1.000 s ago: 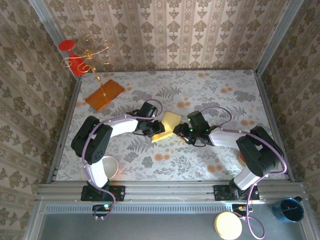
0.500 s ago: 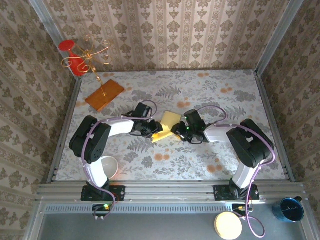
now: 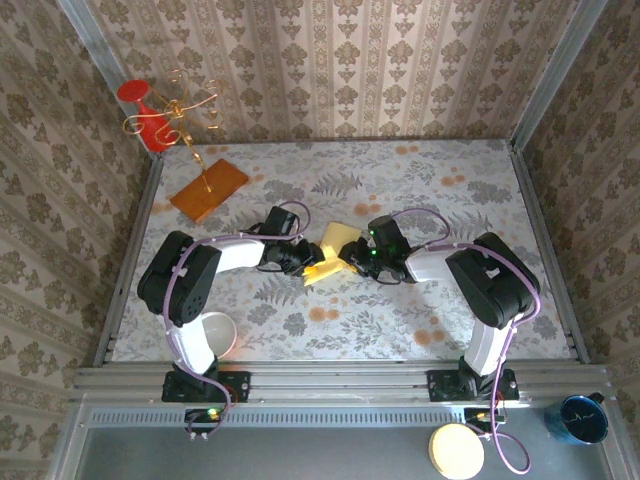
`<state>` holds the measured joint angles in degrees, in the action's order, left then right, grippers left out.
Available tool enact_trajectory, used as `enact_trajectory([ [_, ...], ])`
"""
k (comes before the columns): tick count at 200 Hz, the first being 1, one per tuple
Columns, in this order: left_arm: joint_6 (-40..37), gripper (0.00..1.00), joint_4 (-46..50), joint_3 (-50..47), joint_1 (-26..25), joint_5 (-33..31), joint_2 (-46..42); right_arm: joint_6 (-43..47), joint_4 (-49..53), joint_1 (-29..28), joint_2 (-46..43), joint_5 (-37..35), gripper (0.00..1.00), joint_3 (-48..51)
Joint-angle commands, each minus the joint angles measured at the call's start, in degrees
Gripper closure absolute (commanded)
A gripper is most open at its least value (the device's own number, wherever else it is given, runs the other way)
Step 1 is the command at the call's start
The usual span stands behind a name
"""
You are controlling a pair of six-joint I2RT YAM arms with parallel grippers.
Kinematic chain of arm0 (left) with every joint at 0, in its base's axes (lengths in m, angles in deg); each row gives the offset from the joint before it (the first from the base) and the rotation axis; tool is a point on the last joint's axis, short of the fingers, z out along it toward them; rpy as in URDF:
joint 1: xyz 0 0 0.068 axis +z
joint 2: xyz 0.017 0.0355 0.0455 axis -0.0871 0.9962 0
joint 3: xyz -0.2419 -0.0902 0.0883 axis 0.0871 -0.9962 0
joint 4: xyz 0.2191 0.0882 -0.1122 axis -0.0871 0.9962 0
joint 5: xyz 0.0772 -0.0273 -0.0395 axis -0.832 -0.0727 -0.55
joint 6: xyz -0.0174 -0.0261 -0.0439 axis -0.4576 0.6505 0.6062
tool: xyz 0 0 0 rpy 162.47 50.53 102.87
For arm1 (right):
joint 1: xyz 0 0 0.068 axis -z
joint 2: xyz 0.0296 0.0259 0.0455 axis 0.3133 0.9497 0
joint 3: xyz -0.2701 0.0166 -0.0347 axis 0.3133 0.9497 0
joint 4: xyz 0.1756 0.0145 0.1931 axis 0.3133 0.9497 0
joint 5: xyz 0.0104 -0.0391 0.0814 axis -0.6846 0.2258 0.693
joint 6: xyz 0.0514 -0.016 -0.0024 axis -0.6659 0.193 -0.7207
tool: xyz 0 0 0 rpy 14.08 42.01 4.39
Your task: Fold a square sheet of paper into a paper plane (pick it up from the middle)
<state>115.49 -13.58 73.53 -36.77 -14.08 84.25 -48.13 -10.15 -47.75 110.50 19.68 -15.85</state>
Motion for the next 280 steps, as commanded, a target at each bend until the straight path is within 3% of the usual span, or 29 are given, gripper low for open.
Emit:
enact_trajectory([
  [1,0.24,0.67,3.15,-1.65,0.50,-2.14,1.59,-0.01,-2.91,0.23,-0.35,1.02,0.69,1.07],
  [95,-1.33,0.66,4.68,-0.06,0.66,-1.90,0.01,2.87,-0.15,0.23,0.69,-0.57,0.76,1.43],
  [176,-4.47,0.63,4.27,0.06,0.68,-3.15,-5.62,4.08,2.80,0.32,-2.41,-2.62,0.95,1.31],
  [227,-18.37,0.56,6.05,-0.51,-4.65,-14.04,-13.58,-1.14,5.39,1.63,-9.53,-2.27,0.96,2.79],
  [280,-36.11,0.38,3.26,-1.58,-12.40,-26.34,-15.19,-5.74,10.33,4.07,-13.32,-1.07,0.96,3.18],
])
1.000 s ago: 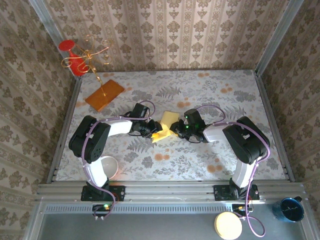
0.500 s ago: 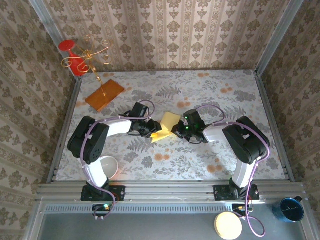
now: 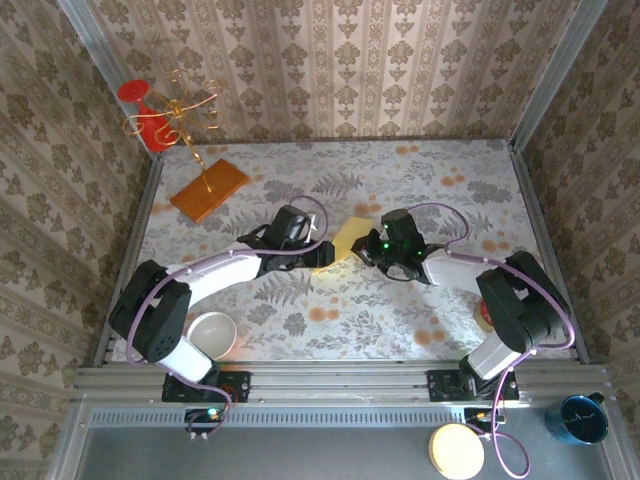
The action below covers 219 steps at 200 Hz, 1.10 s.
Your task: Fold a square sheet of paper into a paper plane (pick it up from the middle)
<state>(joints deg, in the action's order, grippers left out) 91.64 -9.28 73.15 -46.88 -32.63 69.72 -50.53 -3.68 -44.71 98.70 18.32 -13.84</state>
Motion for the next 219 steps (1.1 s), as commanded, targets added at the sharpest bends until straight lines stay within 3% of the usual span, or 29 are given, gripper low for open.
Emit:
enact_trajectory([
  [1,-12.63,0.38,-1.17,-1.24,-2.47,-8.08,-0.66,-3.42,3.86,1.09,-1.55,0.32,0.97,1.21],
  [38,-25.60,0.36,-7.68,-2.86,-7.50,-14.03,0.47,-5.48,3.94,2.81,-2.17,2.23,0.97,1.87],
  [84,-38.23,0.39,-18.14,-6.05,-10.16,-11.99,3.30,-7.41,4.84,4.70,-2.91,5.63,0.97,1.52],
  [157,-48.31,0.43,-21.75,-3.87,-10.93,-13.43,10.32,-10.04,5.07,6.33,-2.62,9.84,0.96,0.99],
  [219,-48.98,0.61,-24.38,-4.37,-10.68,-13.81,11.88,-9.84,7.05,6.37,-3.28,9.78,0.95,0.85],
])
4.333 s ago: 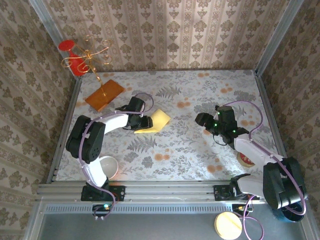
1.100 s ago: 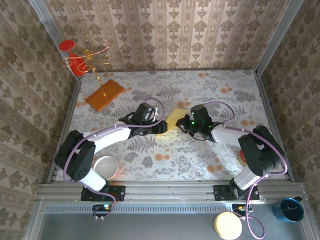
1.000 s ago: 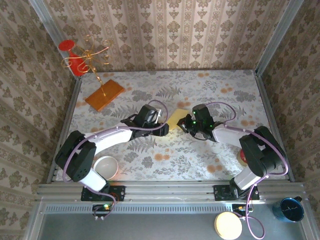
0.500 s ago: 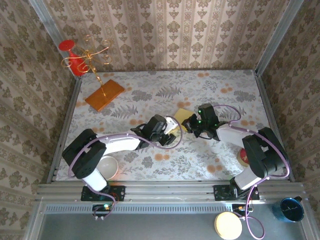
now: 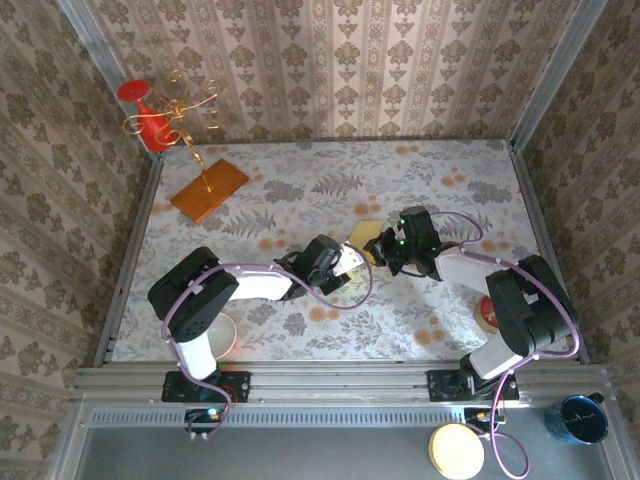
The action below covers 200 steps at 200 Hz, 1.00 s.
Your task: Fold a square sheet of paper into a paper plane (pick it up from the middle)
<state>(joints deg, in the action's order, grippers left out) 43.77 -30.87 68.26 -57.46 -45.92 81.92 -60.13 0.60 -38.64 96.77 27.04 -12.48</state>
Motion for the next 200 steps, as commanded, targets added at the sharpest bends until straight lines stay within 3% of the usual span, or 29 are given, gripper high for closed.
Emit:
enact_trajectory([
  [1,-1.10,0.62,-2.80,0.45,-0.05,-0.52,-0.35,-0.16,2.84,0.32,-1.34,1.05,0.95,-0.52],
  [111,2.15,0.70,-4.48,-1.03,0.73,3.65,-1.25,-0.06,2.81,0.30,-0.38,1.65,0.94,0.25],
  [138,2.69,0.77,-4.31,-0.79,0.92,4.78,-0.83,-0.07,2.88,0.34,0.00,1.76,0.92,0.41],
  [154,2.95,0.79,-4.51,-0.79,1.05,5.22,-0.25,0.15,3.26,0.38,-0.08,1.76,0.85,0.52],
  [190,3.67,0.84,-4.49,-0.78,1.26,7.04,1.16,2.29,6.99,2.05,-2.84,-0.51,0.46,1.03],
  [200,4.12,0.85,-4.46,-0.77,1.40,8.04,1.46,3.57,8.88,2.89,-4.14,-1.66,0.41,1.06],
])
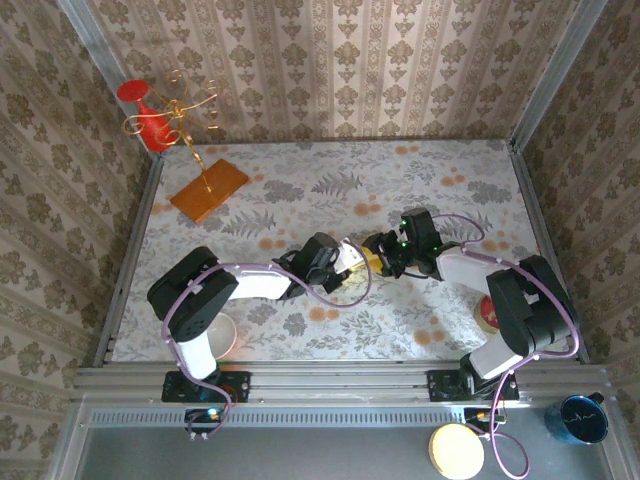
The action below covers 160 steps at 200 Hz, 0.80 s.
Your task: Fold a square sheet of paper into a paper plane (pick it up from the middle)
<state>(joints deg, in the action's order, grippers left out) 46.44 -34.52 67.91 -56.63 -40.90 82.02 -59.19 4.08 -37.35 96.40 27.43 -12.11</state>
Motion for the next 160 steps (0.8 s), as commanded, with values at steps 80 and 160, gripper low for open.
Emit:
enact_trajectory([
  [80,4.55,0.87,2.99,1.68,2.04,10.75,4.52,9.45,15.20,7.05,-11.47,-7.43,0.37,1.44],
  [160,10.33,0.86,8.53,4.62,5.82,20.63,6.11,11.76,16.27,8.68,-13.94,-8.87,0.36,3.40],
])
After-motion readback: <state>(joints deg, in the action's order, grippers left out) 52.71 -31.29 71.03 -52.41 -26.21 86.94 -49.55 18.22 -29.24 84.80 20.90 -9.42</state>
